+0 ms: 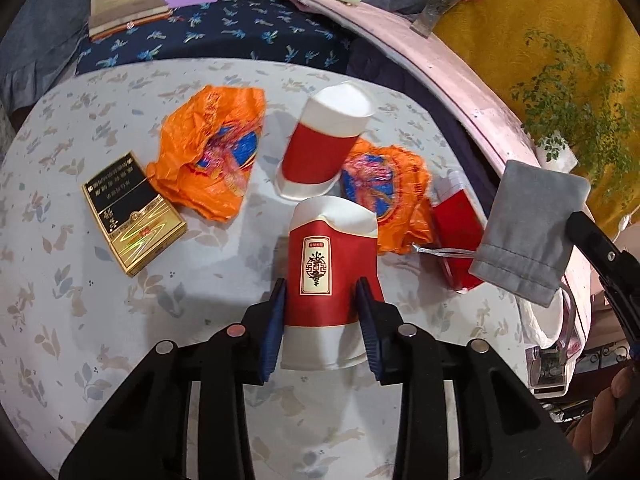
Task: Collect trash
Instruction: 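Grasp red-and-white paper cup with left tool while right tool grasps grey cloth bag, then carry cup and cloth bag over the white bin and open both tools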
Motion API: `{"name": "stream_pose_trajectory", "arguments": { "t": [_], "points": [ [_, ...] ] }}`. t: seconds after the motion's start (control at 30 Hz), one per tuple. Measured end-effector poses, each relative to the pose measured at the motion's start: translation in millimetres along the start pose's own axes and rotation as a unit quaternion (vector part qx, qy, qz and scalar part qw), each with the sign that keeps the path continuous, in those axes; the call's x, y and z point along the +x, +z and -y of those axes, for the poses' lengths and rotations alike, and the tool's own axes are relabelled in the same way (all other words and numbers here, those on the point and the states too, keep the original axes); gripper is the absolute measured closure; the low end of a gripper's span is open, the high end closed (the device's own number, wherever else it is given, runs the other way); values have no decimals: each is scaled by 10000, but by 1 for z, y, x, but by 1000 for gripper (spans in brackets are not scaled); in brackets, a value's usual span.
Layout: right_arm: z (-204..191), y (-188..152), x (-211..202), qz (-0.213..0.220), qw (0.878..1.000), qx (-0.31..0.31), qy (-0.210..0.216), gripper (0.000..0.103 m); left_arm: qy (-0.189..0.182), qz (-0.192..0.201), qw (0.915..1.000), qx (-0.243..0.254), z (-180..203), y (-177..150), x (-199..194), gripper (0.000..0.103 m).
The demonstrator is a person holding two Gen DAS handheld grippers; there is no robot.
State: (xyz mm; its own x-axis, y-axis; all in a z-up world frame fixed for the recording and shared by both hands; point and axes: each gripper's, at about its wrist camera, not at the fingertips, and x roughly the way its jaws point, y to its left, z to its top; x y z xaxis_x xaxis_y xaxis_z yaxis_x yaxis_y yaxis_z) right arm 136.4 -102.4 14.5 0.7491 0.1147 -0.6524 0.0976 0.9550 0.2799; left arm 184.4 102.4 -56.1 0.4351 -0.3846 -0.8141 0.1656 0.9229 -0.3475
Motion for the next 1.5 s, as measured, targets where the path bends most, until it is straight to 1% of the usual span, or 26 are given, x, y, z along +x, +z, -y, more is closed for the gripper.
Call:
{"name": "stream_pose_trajectory", "arguments": {
  "t": [0.13,0.33,0.63,0.87,1.07,1.27,1.5],
  "points": [
    [8,0,-17,146,9999,41,-71,99,-3,154,9995,264,25,0,-14,70],
    [27,4,-42,383,9990,120,-185,99,-119,299,9975,625,63,2,-30,70],
    [72,14,-85,794,9952,362,-452,99,-305,525,9896,1301,139,3,-39,70],
    [117,19,-108,1007,9899,582,-810,99,-515,524,9815,1766,202,2,-30,70],
    [159,20,-118,1045,9852,796,-1101,99,-652,456,9732,2157,250,-3,-18,70],
    [193,18,-119,1011,9817,981,-1283,99,-754,339,9677,2383,283,-6,-3,70],
    [220,15,-116,956,9787,1144,-1409,99,-788,221,9631,2564,310,-8,15,70]
  ]
}}
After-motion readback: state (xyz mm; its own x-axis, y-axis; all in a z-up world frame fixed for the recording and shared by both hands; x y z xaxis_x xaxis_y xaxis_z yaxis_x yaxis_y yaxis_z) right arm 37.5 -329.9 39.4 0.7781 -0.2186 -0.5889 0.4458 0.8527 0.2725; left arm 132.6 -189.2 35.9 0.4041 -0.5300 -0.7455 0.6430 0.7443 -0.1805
